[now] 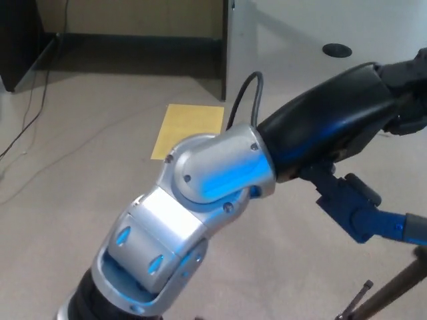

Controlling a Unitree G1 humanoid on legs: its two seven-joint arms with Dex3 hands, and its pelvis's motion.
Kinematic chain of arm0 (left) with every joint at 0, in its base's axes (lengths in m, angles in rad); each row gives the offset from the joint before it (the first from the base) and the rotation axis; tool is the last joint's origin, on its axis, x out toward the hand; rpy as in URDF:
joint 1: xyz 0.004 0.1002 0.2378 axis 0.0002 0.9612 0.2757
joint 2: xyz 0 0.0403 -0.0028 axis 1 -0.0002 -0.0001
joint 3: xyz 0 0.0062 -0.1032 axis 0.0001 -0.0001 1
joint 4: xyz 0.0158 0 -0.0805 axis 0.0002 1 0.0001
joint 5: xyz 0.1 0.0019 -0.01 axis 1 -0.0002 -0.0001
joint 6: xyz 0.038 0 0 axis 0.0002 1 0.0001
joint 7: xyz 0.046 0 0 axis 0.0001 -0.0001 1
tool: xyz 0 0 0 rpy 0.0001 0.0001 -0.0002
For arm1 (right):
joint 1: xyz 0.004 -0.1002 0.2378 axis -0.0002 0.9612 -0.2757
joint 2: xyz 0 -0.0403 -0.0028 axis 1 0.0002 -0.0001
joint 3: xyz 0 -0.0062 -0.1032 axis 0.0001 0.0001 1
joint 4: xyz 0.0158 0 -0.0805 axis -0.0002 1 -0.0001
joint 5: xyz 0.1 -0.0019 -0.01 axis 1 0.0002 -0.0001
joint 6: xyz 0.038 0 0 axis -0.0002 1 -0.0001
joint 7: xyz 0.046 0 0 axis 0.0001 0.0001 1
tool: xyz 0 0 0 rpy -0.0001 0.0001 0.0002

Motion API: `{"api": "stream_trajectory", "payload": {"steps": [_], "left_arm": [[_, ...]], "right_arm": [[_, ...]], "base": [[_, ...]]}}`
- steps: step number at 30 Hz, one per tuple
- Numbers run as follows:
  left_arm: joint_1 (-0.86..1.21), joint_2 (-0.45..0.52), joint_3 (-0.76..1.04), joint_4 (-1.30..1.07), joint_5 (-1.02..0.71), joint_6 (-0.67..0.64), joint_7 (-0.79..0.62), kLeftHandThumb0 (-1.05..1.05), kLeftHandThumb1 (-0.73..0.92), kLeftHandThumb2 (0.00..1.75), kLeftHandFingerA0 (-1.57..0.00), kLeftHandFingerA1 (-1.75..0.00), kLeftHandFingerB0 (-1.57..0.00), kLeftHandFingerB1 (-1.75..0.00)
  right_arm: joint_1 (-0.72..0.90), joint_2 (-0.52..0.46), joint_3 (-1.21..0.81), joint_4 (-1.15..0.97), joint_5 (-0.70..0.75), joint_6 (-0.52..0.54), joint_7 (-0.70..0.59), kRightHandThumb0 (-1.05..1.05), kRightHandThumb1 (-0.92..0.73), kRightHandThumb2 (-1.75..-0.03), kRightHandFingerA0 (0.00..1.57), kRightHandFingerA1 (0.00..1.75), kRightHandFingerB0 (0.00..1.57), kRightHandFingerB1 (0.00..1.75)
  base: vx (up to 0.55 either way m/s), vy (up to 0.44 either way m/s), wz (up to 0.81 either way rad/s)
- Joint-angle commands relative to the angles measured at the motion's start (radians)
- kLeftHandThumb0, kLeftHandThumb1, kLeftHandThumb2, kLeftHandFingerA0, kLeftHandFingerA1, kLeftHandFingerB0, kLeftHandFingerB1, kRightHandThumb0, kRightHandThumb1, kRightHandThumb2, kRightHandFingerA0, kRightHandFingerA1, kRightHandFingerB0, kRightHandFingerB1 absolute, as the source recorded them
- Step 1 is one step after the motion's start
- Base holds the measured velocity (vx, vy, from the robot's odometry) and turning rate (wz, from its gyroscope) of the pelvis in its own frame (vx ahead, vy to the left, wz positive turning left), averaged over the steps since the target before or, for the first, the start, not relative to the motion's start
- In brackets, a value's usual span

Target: There is a tripod standing in front of the robot and the robot extends its left arm to grab it. It lifts the tripod and passes it to a person.

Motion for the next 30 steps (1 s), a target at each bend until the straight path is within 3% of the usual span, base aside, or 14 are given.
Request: {"api": "stream_trajectory", "payload": {"steps": [1,4,5,15,17,18,22,23,24,25,26,27,29,30], "left_arm": [[-0.009,0.055,0.015,-0.023,0.009,0.010,-0.020,-0.50,0.32,0.75,0.00,-0.19,0.00,-0.29],[0.041,0.126,0.049,-0.038,0.029,-0.027,-0.023,-0.55,0.33,0.77,0.00,-0.17,0.00,-0.26],[0.066,0.150,0.077,-0.053,0.010,0.003,-0.025,-0.55,0.33,0.76,0.00,-0.16,0.00,-0.23],[0.525,0.350,0.393,0.030,-0.025,-0.255,-0.093,-0.49,0.33,0.73,-0.02,-0.31,-0.02,-0.18],[0.664,0.372,0.460,0.094,0.010,-0.347,-0.076,-0.44,0.39,0.53,-0.08,-0.29,-0.06,-0.24],[0.746,0.376,0.486,0.124,0.047,-0.382,-0.040,-0.49,0.35,0.65,-0.07,-0.32,-0.09,-0.20],[0.890,0.364,0.547,0.279,0.108,-0.493,0.042,-0.42,0.36,0.59,-0.09,-0.36,-0.10,-0.27],[0.915,0.354,0.563,0.357,0.118,-0.547,0.062,-0.20,0.30,0.83,-0.03,-0.50,0.00,-0.47],[0.935,0.351,0.572,0.409,0.124,-0.576,0.075,-0.19,0.33,0.84,-0.04,-0.50,0.00,-0.46],[0.962,0.352,0.578,0.467,0.139,-0.602,0.095,-0.19,0.34,0.85,-0.04,-0.50,0.00,-0.46],[0.970,0.354,0.578,0.501,0.152,-0.624,0.109,-0.19,0.34,0.85,-0.04,-0.50,0.00,-0.46],[0.976,0.361,0.574,0.551,0.174,-0.639,0.136,-0.32,0.42,0.57,-0.16,-0.37,-0.15,-0.30],[0.980,0.396,0.552,0.683,0.235,-0.701,0.191,-0.35,0.43,0.59,-0.16,-0.37,-0.14,-0.30],[0.992,0.418,0.532,0.759,0.287,-0.722,0.252,-0.20,0.33,0.86,-0.09,-0.51,-0.06,-0.48]], "right_arm": [[-0.008,-0.009,0.002,0.004,-0.009,0.012,-0.005,-0.48,-0.60,-0.89,0.63,0.60,0.41,0.50],[-0.002,-0.013,0.007,-0.010,-0.014,0.013,-0.002,-0.48,-0.60,-0.88,0.61,0.58,0.40,0.49],[-0.001,-0.014,0.007,-0.011,-0.012,0.014,0.003,-0.42,-0.74,-0.62,0.65,0.42,0.45,0.36],[-0.017,-0.025,-0.012,-0.002,0.004,0.016,0.009,-0.42,-0.74,-0.62,0.66,0.43,0.45,0.36],[-0.027,-0.023,-0.017,0.009,0.008,0.022,0.009,-0.42,-0.72,-0.62,0.63,0.41,0.45,0.35],[-0.028,-0.024,-0.016,0.011,0.006,0.020,0.010,-0.42,-0.72,-0.62,0.62,0.41,0.45,0.35],[-0.026,-0.016,-0.014,0.021,0.003,0.009,-0.005,-0.41,-0.73,-0.61,0.68,0.44,0.47,0.37],[-0.026,-0.014,-0.010,0.025,-0.001,0.004,-0.014,-0.42,-0.72,-0.62,0.67,0.44,0.48,0.37],[-0.022,-0.014,-0.009,0.024,-0.003,0.002,-0.018,-0.47,-0.59,-0.89,0.60,0.58,0.41,0.50],[-0.016,-0.014,-0.009,0.021,-0.003,0.000,-0.020,-0.41,-0.72,-0.61,0.68,0.45,0.48,0.37],[-0.015,-0.015,-0.009,0.021,-0.003,-0.002,-0.020,-0.41,-0.72,-0.61,0.68,0.45,0.48,0.37],[-0.013,-0.015,-0.009,0.022,-0.003,-0.003,-0.020,-0.41,-0.73,-0.61,0.68,0.45,0.47,0.36],[-0.015,-0.014,-0.009,0.021,-0.002,0.007,-0.012,-0.42,-0.73,-0.62,0.65,0.42,0.46,0.36],[-0.009,-0.014,-0.006,0.022,-0.005,0.007,-0.014,-0.43,-0.72,-0.63,0.66,0.42,0.45,0.36]], "base": [[0.00,0.000,0.00],[0.00,0.000,0.00],[0.00,0.000,0.00],[0.00,0.000,0.00],[0.00,0.000,0.00],[0.00,0.000,0.00],[0.00,0.000,0.00],[0.00,0.000,0.00],[0.00,0.000,0.00],[0.00,0.000,0.00],[0.00,0.000,0.00],[0.00,0.000,0.00],[0.00,0.000,0.00],[0.00,0.000,0.00]]}}
